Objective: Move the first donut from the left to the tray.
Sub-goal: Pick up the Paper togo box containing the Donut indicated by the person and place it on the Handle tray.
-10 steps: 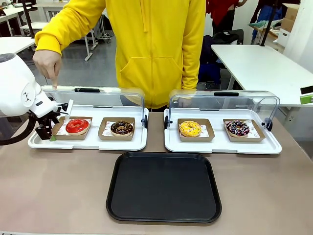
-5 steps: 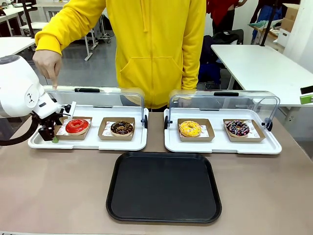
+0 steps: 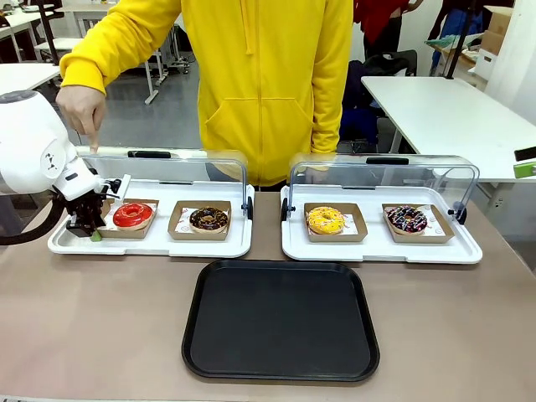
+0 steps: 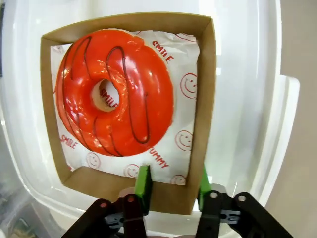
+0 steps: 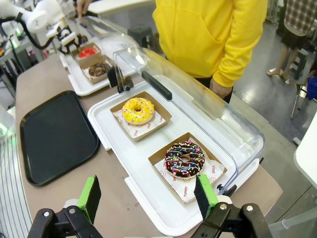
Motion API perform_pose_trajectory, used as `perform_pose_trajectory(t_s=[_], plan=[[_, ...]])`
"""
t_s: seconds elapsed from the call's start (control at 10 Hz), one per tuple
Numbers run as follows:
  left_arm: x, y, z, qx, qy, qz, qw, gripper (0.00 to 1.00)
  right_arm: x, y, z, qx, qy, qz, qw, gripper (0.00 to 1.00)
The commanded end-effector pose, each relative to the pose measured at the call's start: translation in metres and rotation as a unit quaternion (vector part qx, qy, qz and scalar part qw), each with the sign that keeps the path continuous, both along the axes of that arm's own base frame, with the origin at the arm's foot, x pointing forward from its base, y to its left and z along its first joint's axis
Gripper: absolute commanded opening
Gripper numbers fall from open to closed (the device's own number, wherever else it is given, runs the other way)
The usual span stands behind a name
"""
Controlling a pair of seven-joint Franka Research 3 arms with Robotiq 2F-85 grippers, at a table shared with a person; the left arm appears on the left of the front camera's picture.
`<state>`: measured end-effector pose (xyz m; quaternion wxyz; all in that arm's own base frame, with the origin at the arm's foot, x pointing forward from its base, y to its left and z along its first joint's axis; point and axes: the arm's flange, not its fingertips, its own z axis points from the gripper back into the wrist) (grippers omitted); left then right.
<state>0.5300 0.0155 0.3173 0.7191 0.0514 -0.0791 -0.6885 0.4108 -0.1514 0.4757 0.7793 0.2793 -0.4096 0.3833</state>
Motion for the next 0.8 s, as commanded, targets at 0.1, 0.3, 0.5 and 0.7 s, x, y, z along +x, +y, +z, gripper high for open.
perform_pose_trajectory(t_s=[0.1,0.3,0.5,0.7], plan=[[0.002,0.003,0.003,-0.007,0.021,-0.015,1.0,0.0,0.003,0.001,0.0,0.011,-0.013,0.0,1.0,1.0],[0.001,0.002,0.004,-0.009,0.031,-0.015,0.999,0.0,0.003,0.001,0.0,0.011,-0.013,0.0,1.0,1.0],[0.001,0.003,0.004,-0.012,0.044,-0.021,0.999,0.0,0.003,0.001,0.0,0.011,-0.013,0.0,1.0,1.0],[0.029,0.019,-0.001,-0.025,0.108,0.014,0.994,0.0,0.003,0.001,0.0,0.011,-0.013,0.0,1.0,1.0]])
